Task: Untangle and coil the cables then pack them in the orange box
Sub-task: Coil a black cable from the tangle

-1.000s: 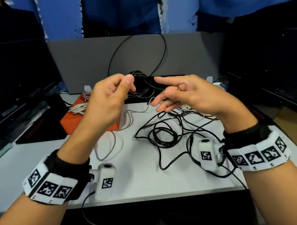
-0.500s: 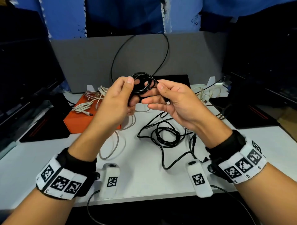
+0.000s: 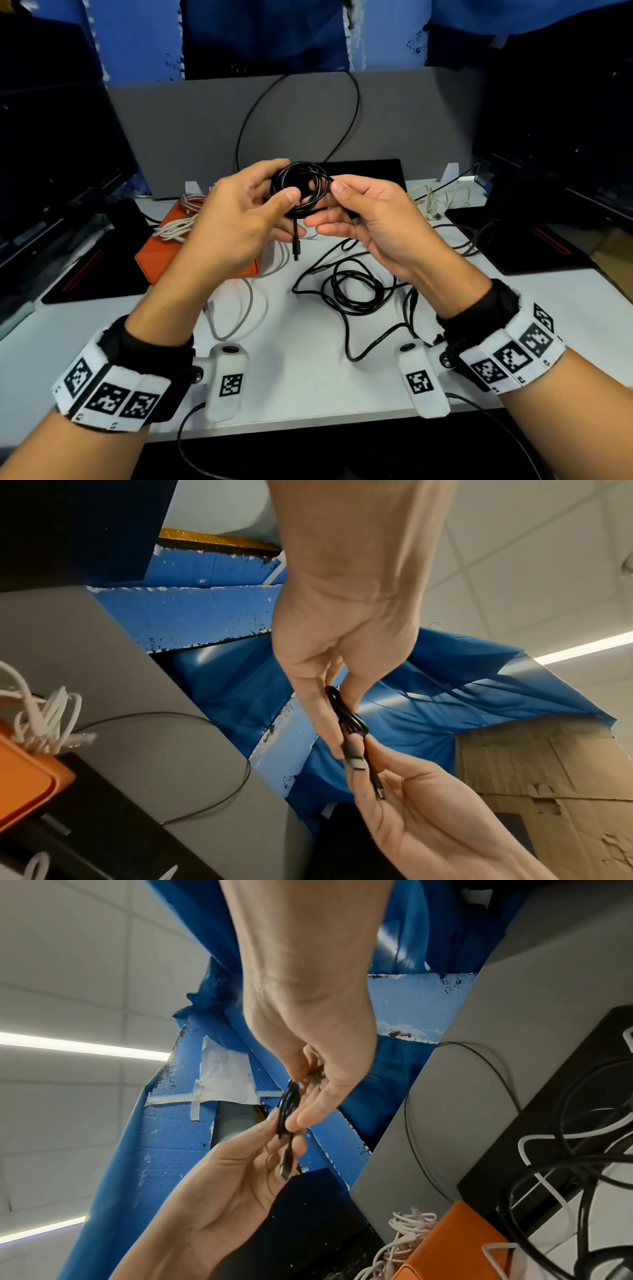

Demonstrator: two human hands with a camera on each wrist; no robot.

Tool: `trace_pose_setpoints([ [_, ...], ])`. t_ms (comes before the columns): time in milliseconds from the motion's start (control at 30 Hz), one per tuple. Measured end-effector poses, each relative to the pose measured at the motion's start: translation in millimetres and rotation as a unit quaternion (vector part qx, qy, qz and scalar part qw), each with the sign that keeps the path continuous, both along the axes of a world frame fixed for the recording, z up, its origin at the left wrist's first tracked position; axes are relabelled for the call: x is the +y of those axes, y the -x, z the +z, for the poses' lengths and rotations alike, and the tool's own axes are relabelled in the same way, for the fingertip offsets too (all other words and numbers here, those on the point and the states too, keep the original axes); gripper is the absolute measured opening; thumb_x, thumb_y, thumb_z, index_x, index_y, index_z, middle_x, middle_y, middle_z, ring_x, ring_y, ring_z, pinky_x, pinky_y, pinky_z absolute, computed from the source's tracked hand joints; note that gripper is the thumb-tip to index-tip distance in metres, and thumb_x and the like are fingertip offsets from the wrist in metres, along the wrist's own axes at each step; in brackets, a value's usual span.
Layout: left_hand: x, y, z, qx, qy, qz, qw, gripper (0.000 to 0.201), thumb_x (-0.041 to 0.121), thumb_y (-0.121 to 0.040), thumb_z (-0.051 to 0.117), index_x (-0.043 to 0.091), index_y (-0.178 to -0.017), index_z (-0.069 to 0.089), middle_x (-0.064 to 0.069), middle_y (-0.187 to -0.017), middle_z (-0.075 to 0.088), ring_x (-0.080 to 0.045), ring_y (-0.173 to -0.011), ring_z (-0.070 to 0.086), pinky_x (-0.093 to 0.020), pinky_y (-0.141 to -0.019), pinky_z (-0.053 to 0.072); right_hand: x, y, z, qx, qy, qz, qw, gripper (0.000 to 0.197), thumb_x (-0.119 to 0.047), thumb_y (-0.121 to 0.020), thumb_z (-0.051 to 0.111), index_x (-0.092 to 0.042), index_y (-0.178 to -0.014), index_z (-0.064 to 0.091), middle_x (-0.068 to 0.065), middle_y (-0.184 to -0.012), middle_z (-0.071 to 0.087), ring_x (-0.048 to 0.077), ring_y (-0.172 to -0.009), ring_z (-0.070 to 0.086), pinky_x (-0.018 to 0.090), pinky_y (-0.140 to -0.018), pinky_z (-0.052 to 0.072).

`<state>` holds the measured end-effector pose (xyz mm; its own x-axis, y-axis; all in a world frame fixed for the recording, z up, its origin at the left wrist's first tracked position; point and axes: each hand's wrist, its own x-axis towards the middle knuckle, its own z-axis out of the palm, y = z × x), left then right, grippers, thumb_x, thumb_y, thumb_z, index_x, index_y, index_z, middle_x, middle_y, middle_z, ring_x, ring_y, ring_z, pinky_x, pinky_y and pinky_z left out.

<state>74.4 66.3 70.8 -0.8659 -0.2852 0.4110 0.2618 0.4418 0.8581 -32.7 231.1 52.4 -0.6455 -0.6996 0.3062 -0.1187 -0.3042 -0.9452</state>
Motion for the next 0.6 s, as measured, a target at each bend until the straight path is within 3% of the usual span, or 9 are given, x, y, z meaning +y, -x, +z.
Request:
trace_pose_setpoints([
  [133, 6.7, 2.1, -3.6, 0.01, -0.068, -0.008, 0.998, 0.038, 0.009, -0.104, 0.056, 0.014, -0.141, 0.054, -0.004, -0.107, 0.076, -0.032, -0.081, 0.077, -0.031, -0.071, 0.063, -2.5, -1.4, -2.2, 0.001, 0.004, -0.031, 1.0, 0.028, -0.013, -0.11, 0.045, -0.002, -0.114, 0.071, 0.009, -0.098, 0.072, 0.017, -0.089, 0.073, 0.029, -0.087, 0.061],
  [200, 11.0, 2.2, -3.6, 0.027, -0.1, -0.008, 0.995, 0.038, 0.008, -0.104, 0.054, 0.016, -0.142, 0.052, -0.002, -0.107, 0.077, -0.027, -0.082, 0.078, -0.029, -0.071, 0.062, -4.5, -3.5, -4.0, -0.001, 0.002, -0.045, 0.999, 0.029, -0.017, -0.111, 0.046, -0.001, -0.119, 0.068, 0.009, -0.101, 0.068, 0.015, -0.09, 0.071, 0.037, -0.094, 0.059],
  [233, 12.8, 2.3, -3.6, 0.036, -0.115, -0.009, 0.993, 0.038, 0.008, -0.105, 0.053, 0.017, -0.142, 0.052, 0.0, -0.106, 0.077, -0.025, -0.083, 0.078, -0.029, -0.072, 0.062, -5.5, -5.0, -5.0, -0.008, -0.001, -0.047, 0.999, 0.029, -0.02, -0.111, 0.045, -0.003, -0.121, 0.067, 0.008, -0.101, 0.066, 0.015, -0.09, 0.071, 0.041, -0.094, 0.059],
  [300, 14.1, 3.5, -4.7, 0.045, -0.118, -0.008, 0.992, 0.037, 0.008, -0.106, 0.051, 0.017, -0.142, 0.05, 0.0, -0.107, 0.077, -0.024, -0.086, 0.078, -0.03, -0.074, 0.063, -7.6, -9.2, -5.7, -0.034, -0.005, -0.037, 0.999, 0.029, -0.027, -0.112, 0.043, -0.011, -0.118, 0.066, 0.006, -0.097, 0.064, 0.023, -0.088, 0.073, 0.043, -0.082, 0.063],
  [367, 14.9, 5.2, -7.8, 0.047, -0.082, 0.001, 0.995, 0.036, 0.011, -0.107, 0.05, 0.015, -0.143, 0.05, -0.001, -0.111, 0.076, -0.022, -0.094, 0.076, -0.032, -0.083, 0.062, -8.2, -13.0, -5.7, -0.063, -0.011, -0.036, 0.997, 0.029, -0.031, -0.112, 0.041, -0.016, -0.117, 0.065, 0.005, -0.094, 0.064, 0.028, -0.083, 0.075, 0.037, -0.068, 0.062],
  [467, 16.0, 7.5, -13.3, 0.054, -0.004, 0.016, 0.998, 0.034, 0.013, -0.106, 0.051, 0.012, -0.14, 0.052, -0.001, -0.117, 0.074, -0.01, -0.113, 0.069, -0.031, -0.102, 0.053, -10.2, -12.7, -9.3, -0.082, -0.008, -0.056, 0.995, 0.029, -0.03, -0.113, 0.041, -0.015, -0.118, 0.065, 0.006, -0.094, 0.058, 0.021, -0.066, 0.069, 0.029, -0.055, 0.055],
  [600, 9.1, 9.2, -16.9, 0.011, 0.163, 0.078, 0.983, 0.033, 0.029, -0.105, 0.053, 0.026, -0.138, 0.054, 0.013, -0.123, 0.068, 0.0, -0.116, 0.061, -0.034, -0.102, 0.051, -14.9, -5.6, -17.5, -0.051, -0.009, -0.096, 0.994, 0.028, -0.023, -0.112, 0.043, -0.011, -0.114, 0.068, 0.012, -0.093, 0.052, 0.013, -0.06, 0.051, 0.027, -0.056, 0.043],
])
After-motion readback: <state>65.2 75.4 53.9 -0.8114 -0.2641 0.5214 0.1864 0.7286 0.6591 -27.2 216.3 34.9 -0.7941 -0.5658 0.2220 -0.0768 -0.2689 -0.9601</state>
